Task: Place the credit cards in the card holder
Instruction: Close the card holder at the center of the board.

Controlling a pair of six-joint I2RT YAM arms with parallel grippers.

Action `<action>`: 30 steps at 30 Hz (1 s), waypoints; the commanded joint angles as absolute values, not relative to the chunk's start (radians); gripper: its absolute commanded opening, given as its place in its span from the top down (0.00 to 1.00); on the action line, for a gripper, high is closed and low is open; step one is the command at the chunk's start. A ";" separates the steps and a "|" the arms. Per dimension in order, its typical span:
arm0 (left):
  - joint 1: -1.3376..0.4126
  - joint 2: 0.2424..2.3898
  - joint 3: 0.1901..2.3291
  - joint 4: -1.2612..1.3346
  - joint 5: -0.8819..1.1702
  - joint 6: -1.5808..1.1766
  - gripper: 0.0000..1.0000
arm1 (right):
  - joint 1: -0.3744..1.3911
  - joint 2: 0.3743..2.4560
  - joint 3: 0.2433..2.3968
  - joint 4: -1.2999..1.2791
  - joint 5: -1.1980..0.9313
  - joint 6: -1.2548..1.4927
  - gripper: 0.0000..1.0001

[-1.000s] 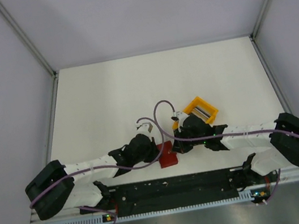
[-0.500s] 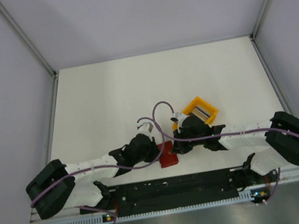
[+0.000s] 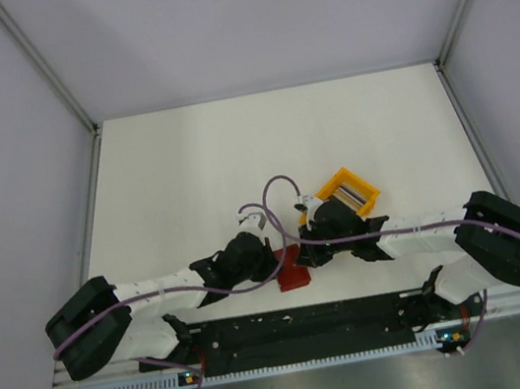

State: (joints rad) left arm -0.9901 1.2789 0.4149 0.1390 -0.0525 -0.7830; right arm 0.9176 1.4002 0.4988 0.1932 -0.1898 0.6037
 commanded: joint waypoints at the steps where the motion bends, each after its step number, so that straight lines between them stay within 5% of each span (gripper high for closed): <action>1: -0.994 1.310 0.394 0.138 -0.038 -0.772 1.00 | 0.908 1.436 0.545 0.250 -0.199 0.615 1.00; 30: -0.994 1.324 0.387 0.160 -0.026 -0.767 1.00 | 0.920 1.548 0.698 -0.043 -0.160 0.617 1.00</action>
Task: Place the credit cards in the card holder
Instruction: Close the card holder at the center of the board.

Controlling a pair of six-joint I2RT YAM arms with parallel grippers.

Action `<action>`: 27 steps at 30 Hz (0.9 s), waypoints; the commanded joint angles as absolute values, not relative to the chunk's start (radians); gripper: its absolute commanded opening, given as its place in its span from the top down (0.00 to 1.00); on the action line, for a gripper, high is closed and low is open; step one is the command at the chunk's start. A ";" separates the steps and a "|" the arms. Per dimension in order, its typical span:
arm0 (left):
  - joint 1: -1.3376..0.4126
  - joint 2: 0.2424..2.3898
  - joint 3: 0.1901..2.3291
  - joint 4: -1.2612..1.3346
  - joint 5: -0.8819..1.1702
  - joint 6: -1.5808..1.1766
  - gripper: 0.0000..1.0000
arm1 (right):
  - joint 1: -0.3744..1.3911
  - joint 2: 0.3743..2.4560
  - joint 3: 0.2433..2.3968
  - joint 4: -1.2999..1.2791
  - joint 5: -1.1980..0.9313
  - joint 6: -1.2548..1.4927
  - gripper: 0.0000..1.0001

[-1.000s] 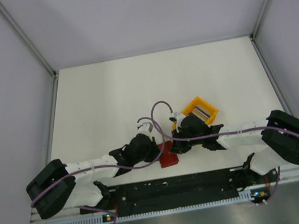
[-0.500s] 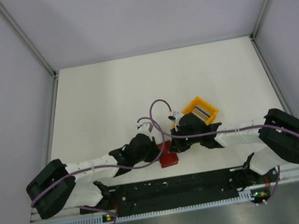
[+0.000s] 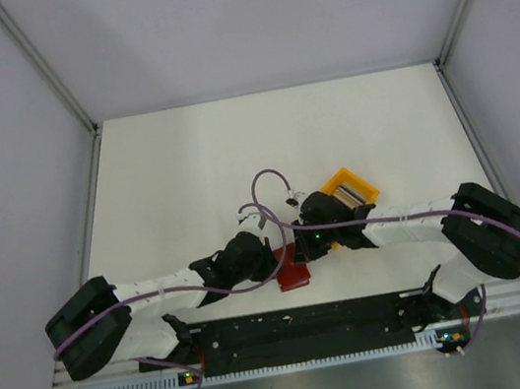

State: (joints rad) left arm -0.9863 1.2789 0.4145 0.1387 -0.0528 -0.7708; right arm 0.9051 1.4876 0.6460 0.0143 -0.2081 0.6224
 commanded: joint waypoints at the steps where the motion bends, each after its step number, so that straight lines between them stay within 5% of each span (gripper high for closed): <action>1: -0.994 1.327 0.387 0.163 -0.025 -0.765 1.00 | 0.919 1.551 0.710 -0.061 -0.163 0.620 1.00; 27: -0.994 1.327 0.368 0.201 -0.017 -0.755 1.00 | 0.933 1.689 0.859 -0.253 -0.091 0.672 0.97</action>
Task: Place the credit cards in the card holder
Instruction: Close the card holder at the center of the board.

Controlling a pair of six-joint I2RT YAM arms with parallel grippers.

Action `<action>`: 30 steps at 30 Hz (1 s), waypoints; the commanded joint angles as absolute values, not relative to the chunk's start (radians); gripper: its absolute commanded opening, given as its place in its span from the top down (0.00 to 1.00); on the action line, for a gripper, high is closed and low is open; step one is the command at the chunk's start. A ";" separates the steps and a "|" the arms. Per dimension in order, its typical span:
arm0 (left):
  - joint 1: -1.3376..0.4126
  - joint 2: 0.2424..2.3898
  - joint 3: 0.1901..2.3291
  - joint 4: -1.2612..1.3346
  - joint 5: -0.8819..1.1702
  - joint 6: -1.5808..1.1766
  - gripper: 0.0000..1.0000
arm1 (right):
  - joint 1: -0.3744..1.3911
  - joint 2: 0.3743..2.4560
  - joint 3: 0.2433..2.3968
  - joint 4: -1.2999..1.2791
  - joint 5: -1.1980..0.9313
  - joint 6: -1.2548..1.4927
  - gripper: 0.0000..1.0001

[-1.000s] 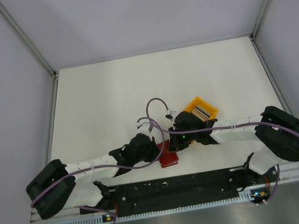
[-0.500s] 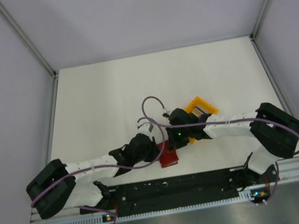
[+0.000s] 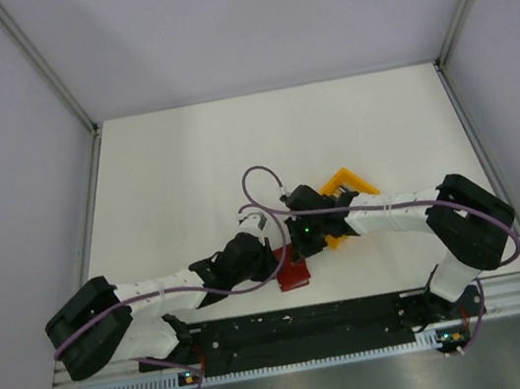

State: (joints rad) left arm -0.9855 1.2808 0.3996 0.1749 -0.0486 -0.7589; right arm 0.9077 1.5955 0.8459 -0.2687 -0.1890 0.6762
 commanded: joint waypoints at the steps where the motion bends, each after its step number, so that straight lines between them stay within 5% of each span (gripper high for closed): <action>1: -0.994 1.327 0.368 0.202 -0.017 -0.756 1.00 | 0.934 1.693 0.864 -0.258 -0.089 0.672 0.97; 30: -0.994 1.330 0.360 0.218 -0.012 -0.746 1.00 | 0.956 1.801 0.943 -0.371 0.034 0.660 0.96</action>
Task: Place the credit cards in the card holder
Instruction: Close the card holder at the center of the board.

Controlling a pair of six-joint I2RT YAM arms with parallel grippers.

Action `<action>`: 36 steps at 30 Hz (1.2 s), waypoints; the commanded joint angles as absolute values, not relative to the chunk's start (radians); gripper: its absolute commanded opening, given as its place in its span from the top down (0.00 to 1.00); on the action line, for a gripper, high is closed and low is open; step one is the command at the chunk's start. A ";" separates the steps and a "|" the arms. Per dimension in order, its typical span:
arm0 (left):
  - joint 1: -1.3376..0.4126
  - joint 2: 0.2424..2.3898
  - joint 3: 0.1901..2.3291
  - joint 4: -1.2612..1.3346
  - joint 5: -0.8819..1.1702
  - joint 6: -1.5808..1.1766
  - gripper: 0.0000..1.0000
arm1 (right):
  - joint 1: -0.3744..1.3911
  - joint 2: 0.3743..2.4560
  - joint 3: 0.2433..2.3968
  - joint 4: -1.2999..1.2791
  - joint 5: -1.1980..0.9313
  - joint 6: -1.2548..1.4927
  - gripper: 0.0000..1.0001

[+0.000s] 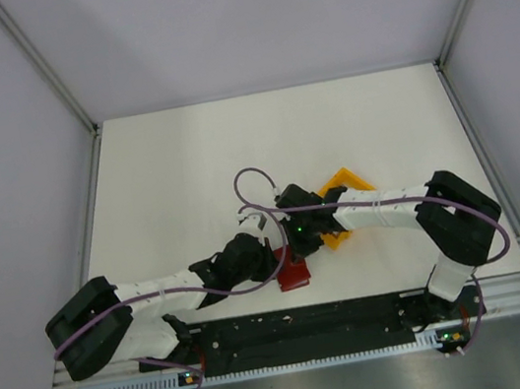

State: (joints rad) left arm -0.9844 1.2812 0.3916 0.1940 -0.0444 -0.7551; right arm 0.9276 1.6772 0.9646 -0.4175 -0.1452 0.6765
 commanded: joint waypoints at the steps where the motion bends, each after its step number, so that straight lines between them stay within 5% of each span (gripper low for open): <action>1: -0.994 1.328 0.359 0.218 -0.014 -0.746 1.00 | 0.957 1.804 0.946 -0.374 0.038 0.660 0.96; 12: -0.994 1.302 0.360 0.195 -0.052 -0.747 1.00 | 0.968 1.683 0.940 -0.318 0.049 0.615 0.96; 18: -0.992 1.264 0.403 0.128 -0.116 -0.752 0.99 | 0.966 1.522 0.881 -0.212 0.061 0.601 0.86; 20: -0.992 1.255 0.434 0.091 -0.139 -0.747 0.95 | 0.965 1.491 0.864 -0.199 0.074 0.606 0.72; 22: -0.992 1.246 0.463 0.052 -0.167 -0.744 0.91 | 0.962 1.467 0.844 -0.184 0.077 0.612 0.69; 27: -0.992 1.200 0.503 0.005 -0.236 -0.744 0.67 | 0.957 1.393 0.779 -0.169 0.089 0.627 0.65; 30: -0.991 1.148 0.508 -0.058 -0.281 -0.755 0.44 | 0.950 1.336 0.726 -0.163 0.101 0.646 0.63; 36: -0.989 1.040 0.505 -0.156 -0.348 -0.779 0.25 | 0.914 1.230 0.618 -0.141 0.109 0.661 0.58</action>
